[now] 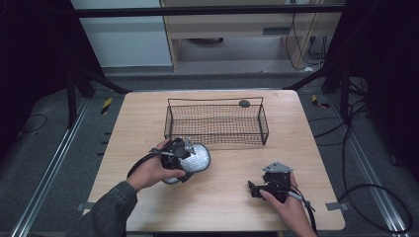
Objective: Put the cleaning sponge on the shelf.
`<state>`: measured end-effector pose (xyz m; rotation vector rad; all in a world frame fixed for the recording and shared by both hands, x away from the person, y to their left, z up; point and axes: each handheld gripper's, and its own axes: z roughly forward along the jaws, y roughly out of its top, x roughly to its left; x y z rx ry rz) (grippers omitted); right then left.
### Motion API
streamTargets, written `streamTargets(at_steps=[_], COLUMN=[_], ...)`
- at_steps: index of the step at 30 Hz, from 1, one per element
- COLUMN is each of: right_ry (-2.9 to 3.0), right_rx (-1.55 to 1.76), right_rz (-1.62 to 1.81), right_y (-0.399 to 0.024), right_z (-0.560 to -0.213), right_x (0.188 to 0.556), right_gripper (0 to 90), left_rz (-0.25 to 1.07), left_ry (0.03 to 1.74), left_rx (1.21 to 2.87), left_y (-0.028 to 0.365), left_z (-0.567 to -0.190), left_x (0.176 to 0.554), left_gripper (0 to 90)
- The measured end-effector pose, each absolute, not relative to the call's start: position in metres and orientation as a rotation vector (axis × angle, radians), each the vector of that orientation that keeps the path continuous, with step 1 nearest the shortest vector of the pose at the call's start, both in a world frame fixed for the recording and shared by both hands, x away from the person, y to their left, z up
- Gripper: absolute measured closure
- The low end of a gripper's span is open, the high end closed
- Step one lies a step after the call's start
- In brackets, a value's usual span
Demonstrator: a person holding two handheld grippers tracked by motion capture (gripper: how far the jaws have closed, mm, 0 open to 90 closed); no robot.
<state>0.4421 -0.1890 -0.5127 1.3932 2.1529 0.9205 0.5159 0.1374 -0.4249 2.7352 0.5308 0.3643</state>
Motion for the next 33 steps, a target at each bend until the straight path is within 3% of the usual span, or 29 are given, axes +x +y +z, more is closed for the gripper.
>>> streamTargets(at_steps=[33], right_ry=[2.164], right_rx=[1.362], right_rz=[0.922], right_y=[-0.191], right_z=[-0.514], right_x=[0.443], right_gripper=[0.4], left_rz=[0.58], left_ry=[0.474], left_rx=[2.721], left_y=[0.133], left_z=[-0.359], left_x=[0.549], left_gripper=[5.9])
